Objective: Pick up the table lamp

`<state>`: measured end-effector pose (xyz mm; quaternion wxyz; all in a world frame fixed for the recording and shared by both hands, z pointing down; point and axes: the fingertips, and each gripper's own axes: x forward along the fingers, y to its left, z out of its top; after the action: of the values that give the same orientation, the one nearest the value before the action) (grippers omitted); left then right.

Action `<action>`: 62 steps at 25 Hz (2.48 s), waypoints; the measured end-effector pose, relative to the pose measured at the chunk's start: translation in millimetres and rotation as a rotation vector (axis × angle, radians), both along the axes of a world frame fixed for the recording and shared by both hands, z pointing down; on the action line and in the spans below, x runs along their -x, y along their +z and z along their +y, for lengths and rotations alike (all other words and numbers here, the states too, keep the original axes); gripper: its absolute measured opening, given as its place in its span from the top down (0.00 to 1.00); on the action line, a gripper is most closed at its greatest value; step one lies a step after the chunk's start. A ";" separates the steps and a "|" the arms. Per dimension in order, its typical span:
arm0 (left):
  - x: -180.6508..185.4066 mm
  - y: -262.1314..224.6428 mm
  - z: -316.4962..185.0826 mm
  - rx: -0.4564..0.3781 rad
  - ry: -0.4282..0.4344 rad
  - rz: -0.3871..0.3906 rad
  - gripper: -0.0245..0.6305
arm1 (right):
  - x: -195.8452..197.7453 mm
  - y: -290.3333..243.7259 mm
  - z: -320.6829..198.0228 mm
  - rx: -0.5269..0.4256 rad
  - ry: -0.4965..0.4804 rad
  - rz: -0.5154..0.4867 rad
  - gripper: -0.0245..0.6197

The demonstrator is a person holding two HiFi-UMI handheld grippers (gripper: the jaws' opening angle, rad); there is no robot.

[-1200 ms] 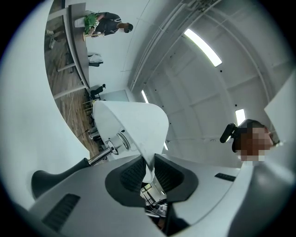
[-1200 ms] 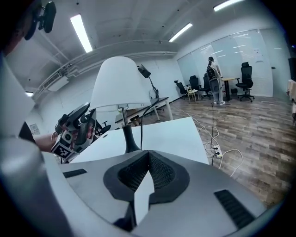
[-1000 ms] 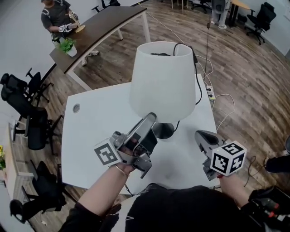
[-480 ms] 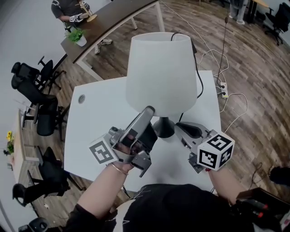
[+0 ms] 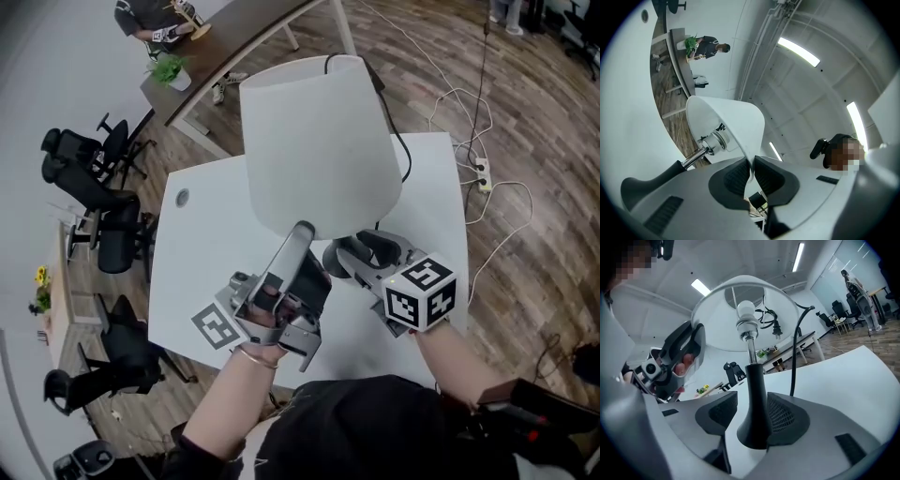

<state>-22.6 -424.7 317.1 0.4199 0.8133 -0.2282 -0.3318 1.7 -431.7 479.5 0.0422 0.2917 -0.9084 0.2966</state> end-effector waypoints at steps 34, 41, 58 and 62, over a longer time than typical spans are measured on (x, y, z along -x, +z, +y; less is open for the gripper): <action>3.1 1.6 30.7 -0.027 -0.020 -0.010 0.92 | 20.1 21.5 5.5 -0.093 0.079 0.247 0.72; 16.6 -2.9 66.9 -0.024 -0.009 0.049 0.93 | 26.1 18.3 50.2 -0.106 0.084 0.262 0.72; 79.4 -54.5 205.7 -0.176 0.064 0.065 0.93 | 81.0 -37.0 174.9 -0.233 0.138 0.319 0.72; 95.5 -71.3 236.6 -0.220 0.074 0.062 0.93 | 95.2 -53.9 205.3 -0.266 0.148 0.321 0.72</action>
<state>-118.1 -188.1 245.8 0.3468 0.8518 -0.1472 -0.3639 -93.4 -226.4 425.6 0.1254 0.4042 -0.8972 0.1262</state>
